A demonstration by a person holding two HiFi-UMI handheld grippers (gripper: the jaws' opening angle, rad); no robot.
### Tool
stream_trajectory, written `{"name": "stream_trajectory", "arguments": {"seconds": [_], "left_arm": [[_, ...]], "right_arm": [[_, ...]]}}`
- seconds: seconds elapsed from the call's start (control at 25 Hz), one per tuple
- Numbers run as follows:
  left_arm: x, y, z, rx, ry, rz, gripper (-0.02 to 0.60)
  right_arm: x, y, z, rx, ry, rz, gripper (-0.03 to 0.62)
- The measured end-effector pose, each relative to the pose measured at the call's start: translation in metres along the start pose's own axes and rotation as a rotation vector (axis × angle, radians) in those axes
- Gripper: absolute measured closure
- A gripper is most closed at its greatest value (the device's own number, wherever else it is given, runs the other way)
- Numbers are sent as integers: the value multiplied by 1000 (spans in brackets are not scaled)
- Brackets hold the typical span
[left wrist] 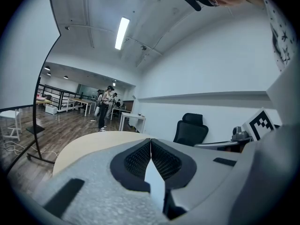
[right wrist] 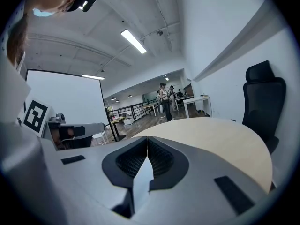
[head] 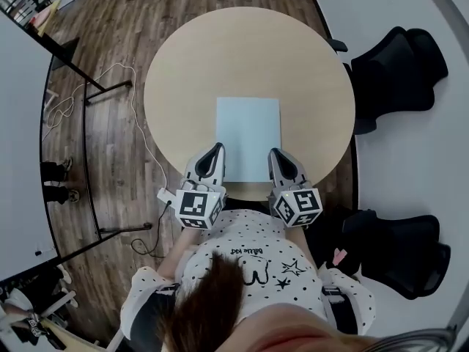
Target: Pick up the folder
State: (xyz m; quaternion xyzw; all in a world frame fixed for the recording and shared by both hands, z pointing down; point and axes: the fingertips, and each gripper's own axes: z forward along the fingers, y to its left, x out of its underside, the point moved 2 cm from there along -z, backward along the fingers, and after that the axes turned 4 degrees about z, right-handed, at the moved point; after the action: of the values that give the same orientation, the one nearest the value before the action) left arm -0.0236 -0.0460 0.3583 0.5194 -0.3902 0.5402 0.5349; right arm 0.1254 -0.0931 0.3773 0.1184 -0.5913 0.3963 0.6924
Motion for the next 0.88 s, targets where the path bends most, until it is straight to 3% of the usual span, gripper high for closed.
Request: {"name": "stream_trajectory", "arguments": {"seconds": [0.52,0.88], "left_arm": [[12,16,5,-114,25,-12,563],[8,21,15,-39,37,-19,563]], "right_arm": [[5,-20,24,-67,64,-2,588],[1,-11,34,-41,54,12,588]]}}
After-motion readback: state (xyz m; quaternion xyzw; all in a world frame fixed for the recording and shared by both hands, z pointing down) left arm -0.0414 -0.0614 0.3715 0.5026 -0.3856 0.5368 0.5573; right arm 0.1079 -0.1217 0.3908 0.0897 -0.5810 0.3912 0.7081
